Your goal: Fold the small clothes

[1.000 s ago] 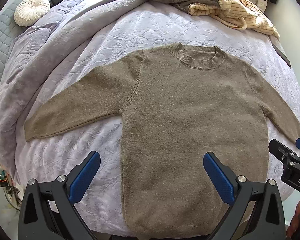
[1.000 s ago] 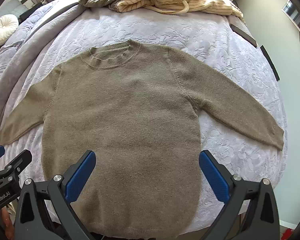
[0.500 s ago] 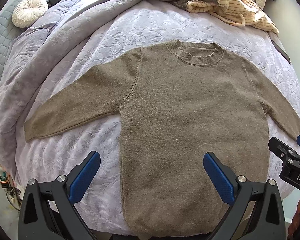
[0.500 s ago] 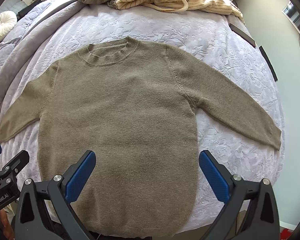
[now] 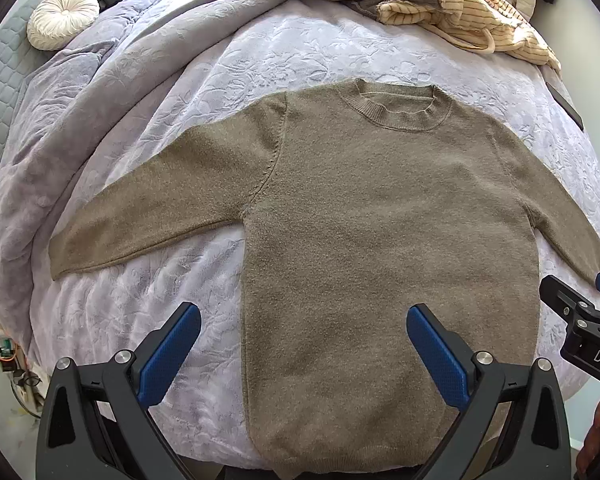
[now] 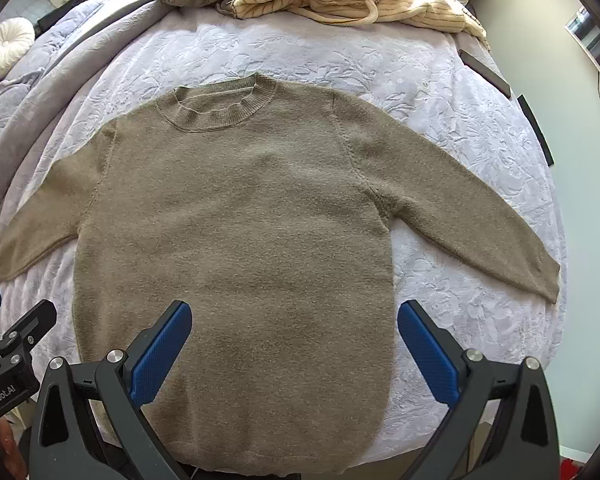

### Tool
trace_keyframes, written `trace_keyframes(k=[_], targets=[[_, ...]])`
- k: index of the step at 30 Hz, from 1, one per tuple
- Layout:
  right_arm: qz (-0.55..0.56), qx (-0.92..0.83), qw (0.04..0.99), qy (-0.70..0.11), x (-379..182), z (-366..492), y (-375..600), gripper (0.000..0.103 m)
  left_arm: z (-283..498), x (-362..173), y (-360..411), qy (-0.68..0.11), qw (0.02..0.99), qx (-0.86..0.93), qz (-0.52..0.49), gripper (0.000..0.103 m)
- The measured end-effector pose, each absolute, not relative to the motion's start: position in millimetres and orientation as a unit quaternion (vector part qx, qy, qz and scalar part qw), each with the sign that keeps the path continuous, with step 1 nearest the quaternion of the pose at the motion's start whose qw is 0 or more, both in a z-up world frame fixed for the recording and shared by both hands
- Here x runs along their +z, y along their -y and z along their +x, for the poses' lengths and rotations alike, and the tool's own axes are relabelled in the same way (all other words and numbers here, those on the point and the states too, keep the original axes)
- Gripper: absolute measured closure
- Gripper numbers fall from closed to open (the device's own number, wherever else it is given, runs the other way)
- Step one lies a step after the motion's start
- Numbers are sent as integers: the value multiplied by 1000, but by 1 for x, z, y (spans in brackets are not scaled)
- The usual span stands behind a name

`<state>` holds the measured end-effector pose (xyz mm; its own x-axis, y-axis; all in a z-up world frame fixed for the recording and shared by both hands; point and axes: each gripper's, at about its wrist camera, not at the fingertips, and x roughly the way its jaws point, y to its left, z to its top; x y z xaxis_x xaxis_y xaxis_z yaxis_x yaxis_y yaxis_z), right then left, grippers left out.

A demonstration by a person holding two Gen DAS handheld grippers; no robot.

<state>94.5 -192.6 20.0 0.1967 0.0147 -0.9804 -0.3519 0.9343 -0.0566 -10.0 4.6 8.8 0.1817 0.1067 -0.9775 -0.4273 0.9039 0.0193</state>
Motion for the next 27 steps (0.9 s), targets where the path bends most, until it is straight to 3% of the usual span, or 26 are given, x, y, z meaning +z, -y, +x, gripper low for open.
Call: trace_keyframes(k=[27], targets=[[-142,118,763,-620,21,90,194,1,-15,10,-4,-615,757,178,-133,0]])
